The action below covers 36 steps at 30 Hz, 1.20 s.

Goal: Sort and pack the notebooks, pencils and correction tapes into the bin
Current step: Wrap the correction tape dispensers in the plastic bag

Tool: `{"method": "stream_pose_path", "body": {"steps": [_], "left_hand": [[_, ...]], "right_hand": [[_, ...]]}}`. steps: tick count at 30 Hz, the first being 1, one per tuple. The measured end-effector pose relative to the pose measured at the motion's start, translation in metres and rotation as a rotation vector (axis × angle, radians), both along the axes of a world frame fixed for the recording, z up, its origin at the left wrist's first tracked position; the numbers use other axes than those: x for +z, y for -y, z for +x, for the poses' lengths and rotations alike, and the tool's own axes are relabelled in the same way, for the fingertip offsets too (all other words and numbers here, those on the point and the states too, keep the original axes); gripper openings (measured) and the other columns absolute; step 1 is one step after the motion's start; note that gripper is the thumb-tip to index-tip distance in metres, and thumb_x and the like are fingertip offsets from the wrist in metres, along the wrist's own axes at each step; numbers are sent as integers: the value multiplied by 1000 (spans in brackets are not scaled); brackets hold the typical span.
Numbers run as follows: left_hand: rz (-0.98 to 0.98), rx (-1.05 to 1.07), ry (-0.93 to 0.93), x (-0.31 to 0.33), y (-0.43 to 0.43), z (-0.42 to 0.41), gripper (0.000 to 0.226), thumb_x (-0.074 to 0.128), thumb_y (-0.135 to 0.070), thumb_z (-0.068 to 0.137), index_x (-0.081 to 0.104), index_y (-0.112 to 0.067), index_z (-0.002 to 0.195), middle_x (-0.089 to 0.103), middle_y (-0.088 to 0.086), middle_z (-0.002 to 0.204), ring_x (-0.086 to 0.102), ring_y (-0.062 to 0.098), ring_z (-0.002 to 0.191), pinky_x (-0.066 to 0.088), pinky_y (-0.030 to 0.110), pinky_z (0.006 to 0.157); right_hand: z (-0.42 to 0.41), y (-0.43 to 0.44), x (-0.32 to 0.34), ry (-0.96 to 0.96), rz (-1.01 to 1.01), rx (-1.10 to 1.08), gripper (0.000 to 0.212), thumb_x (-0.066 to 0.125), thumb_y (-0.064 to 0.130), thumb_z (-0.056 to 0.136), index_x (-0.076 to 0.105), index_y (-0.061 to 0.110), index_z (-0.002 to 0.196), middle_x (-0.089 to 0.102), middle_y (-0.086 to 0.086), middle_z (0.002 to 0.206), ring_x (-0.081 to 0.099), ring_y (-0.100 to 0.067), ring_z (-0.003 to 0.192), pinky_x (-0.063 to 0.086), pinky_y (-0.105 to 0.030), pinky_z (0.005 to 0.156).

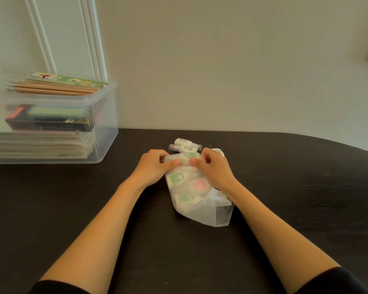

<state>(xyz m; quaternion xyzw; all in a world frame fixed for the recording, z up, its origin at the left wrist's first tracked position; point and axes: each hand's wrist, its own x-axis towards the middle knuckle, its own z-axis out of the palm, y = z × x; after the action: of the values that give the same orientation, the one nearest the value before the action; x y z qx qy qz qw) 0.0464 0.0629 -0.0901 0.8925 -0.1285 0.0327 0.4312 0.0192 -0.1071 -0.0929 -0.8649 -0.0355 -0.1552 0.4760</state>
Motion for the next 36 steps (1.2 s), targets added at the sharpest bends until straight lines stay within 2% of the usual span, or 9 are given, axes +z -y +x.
{"method": "stream_pose_path", "body": {"steps": [6, 11, 14, 16, 21, 24, 27, 32, 36], "left_hand": [[-108, 0, -43, 1, 4, -3, 42, 66, -25, 84, 55, -15, 123, 56, -2, 115, 52, 17, 110, 44, 29, 91], [-139, 0, -38, 4, 10, -5, 32, 74, -30, 75, 60, -24, 104, 58, -10, 92, 54, 8, 88, 43, 15, 66], [-50, 76, -60, 6, 14, -4, 45, 79, -40, 67, 63, -17, 102, 60, -3, 91, 56, 15, 88, 47, 28, 74], [-31, 87, -64, 8, 17, -4, 49, 80, -45, 62, 65, -9, 92, 58, -2, 77, 54, 15, 75, 44, 28, 64], [95, 118, 13, 8, 19, -3, 41, 66, -37, 80, 45, -9, 57, 46, 0, 61, 44, 15, 60, 31, 26, 50], [82, 71, 56, 7, 18, -3, 25, 62, -36, 84, 60, -11, 79, 56, 0, 79, 52, 23, 83, 42, 30, 66], [105, 0, -5, 7, 17, -1, 52, 65, -46, 79, 54, -24, 124, 56, -1, 120, 49, 21, 115, 41, 41, 97], [193, 27, 48, 11, 21, 7, 60, 68, -52, 73, 54, -27, 126, 56, -2, 125, 45, 21, 120, 38, 39, 99], [54, 57, 17, 12, 28, 11, 56, 76, -37, 69, 56, -20, 117, 53, 2, 121, 44, 21, 117, 41, 31, 89]], "right_hand": [[0, -1, -2, -113, 81, -36, 28, 67, 25, 83, 42, 23, 70, 47, 8, 70, 44, -4, 61, 34, -14, 53], [-3, -1, -1, 9, -36, -63, 13, 65, 13, 84, 56, 8, 76, 54, 1, 73, 48, -11, 70, 37, -9, 55], [-6, 1, -2, 31, 10, -63, 18, 62, 8, 85, 55, 12, 70, 61, -3, 80, 51, -12, 73, 39, -9, 59], [-6, 3, -1, 13, 51, -70, 25, 61, 8, 86, 53, 18, 65, 59, 0, 74, 54, -13, 71, 42, -13, 59], [-4, 2, -1, -18, 91, -95, 28, 60, 15, 88, 49, 20, 63, 54, 4, 67, 50, -11, 65, 41, -19, 59], [-4, 1, -2, -62, 88, -86, 25, 62, 12, 85, 48, 21, 66, 53, 6, 71, 50, -7, 66, 38, -13, 56], [-7, 0, -5, -94, 96, -65, 24, 64, 10, 83, 48, 22, 69, 55, 7, 77, 52, -5, 70, 41, -13, 59], [-11, 2, -5, -124, 165, -15, 29, 59, 4, 83, 45, 15, 59, 63, 5, 91, 59, -15, 85, 47, -23, 70], [-13, 4, -2, -131, 179, 54, 34, 58, 0, 83, 41, 13, 57, 65, 1, 98, 60, -18, 91, 48, -31, 78]]}}
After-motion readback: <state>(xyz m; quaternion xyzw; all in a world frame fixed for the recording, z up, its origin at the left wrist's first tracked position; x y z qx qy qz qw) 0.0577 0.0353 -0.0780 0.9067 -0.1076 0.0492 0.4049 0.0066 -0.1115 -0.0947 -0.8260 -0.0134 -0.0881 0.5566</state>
